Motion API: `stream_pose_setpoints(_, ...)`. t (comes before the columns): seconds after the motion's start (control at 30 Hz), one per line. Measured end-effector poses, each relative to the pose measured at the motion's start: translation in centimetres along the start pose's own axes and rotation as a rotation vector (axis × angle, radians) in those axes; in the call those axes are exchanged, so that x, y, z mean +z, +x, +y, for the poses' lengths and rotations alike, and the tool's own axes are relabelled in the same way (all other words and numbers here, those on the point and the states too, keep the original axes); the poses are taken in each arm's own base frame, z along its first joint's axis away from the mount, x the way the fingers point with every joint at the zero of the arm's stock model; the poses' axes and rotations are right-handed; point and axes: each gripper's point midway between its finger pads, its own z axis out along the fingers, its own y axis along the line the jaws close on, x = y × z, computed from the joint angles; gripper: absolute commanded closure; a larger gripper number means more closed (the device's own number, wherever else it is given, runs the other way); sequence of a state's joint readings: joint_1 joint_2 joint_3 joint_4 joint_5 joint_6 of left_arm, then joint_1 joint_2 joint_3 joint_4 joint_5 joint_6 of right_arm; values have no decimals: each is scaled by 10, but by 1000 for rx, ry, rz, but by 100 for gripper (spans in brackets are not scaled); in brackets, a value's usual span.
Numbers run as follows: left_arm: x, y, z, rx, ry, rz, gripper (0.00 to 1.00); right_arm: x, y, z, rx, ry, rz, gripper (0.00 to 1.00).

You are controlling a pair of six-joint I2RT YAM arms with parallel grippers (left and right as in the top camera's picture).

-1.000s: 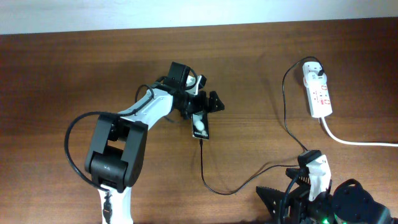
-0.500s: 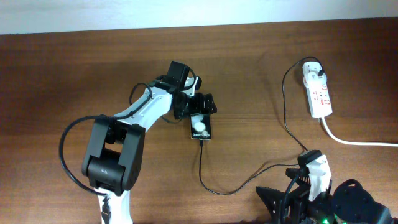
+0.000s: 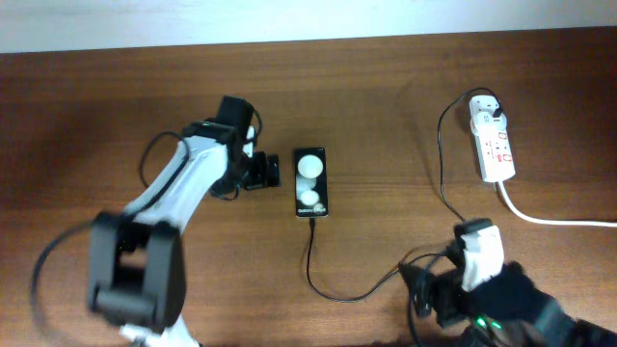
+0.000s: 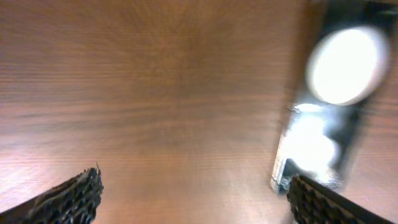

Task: Plug charger to phone and switch on socket
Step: 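Retract the left arm to rest and move right gripper toward power strip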

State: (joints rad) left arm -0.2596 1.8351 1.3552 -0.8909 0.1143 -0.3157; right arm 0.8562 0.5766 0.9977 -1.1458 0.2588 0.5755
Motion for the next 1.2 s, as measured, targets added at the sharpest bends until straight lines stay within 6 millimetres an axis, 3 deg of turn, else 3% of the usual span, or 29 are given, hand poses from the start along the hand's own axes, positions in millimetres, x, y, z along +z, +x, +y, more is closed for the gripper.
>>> stream_pose_setpoints(0.03,-36,-2,-2,15,5,-76,1,12,0,-3,10,59,25,66)
stream_pose_setpoints(0.17,-137,19,9,31,-27,-271,1,46,0,-5,59,184,94,93)
stream_pose_setpoints(0.23,-174,39,22,28,-67,-340,1,64,4,-10,111,254,138,96)
stream_pose_setpoints(0.33,-213,70,37,24,-100,-411,1,81,6,-35,225,364,190,96)
stream_pose_setpoints(0.47,-239,99,47,20,-99,-472,1,87,8,-75,390,474,239,96)
stream_pose_setpoints(0.53,-245,109,50,19,-102,-481,1,87,9,-82,436,474,257,96)
stream_pose_setpoints(0.97,-290,145,57,16,-34,-681,1,83,28,-73,473,413,370,96)
stream_pose_setpoints(1.2,-327,185,66,14,37,-885,1,80,32,-73,473,420,387,96)
